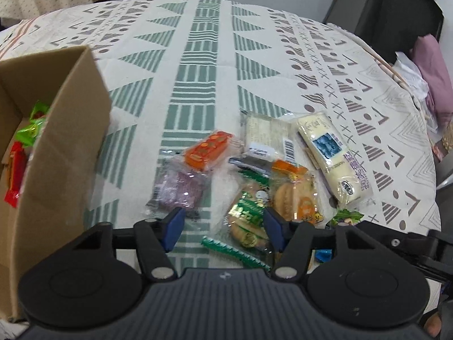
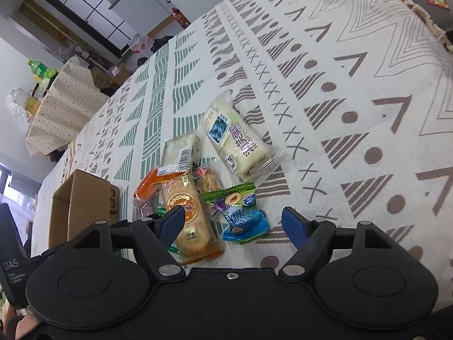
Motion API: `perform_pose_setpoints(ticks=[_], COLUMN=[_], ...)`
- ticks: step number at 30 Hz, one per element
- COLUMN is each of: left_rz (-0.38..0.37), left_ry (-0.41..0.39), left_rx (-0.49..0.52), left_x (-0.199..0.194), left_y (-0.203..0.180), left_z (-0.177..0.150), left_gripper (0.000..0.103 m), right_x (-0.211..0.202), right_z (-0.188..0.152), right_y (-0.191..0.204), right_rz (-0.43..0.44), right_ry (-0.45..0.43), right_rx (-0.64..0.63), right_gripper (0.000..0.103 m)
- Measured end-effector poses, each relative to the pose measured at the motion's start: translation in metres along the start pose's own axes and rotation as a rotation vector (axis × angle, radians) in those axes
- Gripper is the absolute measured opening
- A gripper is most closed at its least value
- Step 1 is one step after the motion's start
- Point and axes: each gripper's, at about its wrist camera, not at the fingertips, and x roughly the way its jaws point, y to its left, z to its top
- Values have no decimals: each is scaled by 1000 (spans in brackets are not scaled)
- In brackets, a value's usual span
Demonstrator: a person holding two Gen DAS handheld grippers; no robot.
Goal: Organize snacks
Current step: 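Move both open tools back toward the remaining snack pile, then grasp the green-wrapped round cake with the left tool while the right tool grasps the blue packet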
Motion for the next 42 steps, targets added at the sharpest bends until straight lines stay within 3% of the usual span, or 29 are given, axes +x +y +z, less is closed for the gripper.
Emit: perform_pose_setpoints(ticks=[8, 13, 16, 23, 29, 35, 37, 38, 42], left_rz=[0, -9, 0, 27, 9, -23, -35, -41, -65], left_ry=[15, 54, 38, 16, 23, -10, -18, -23, -53], left_rx=[77, 118, 136, 123, 70, 32, 20, 16, 0], left_x=[15, 25, 25, 21, 13, -9, -15, -19, -36], left_y=[-16, -23, -24, -18, -9, -1, 2, 3, 10], left_z=[-2, -5, -7, -4, -2, 0, -1, -1, -1], left_gripper=[70, 71, 71, 48, 47, 47, 47, 47, 47], right_x=[14, 21, 24, 31, 30, 24, 22, 21, 15], right_z=[4, 6, 7, 7, 5, 2, 1, 0, -4], right_y=[-8, -12, -12, -7, -5, -3, -2, -2, 2], right_rz=[7, 10, 15, -3, -26, -37, -44, -58, -77], right_ry=[27, 44, 50, 53, 42, 33, 29, 26, 7], right_rx=[35, 43, 38, -1, -21, -13, -14, -16, -20], right_gripper=[75, 75, 75, 75, 67, 52, 45, 30, 30])
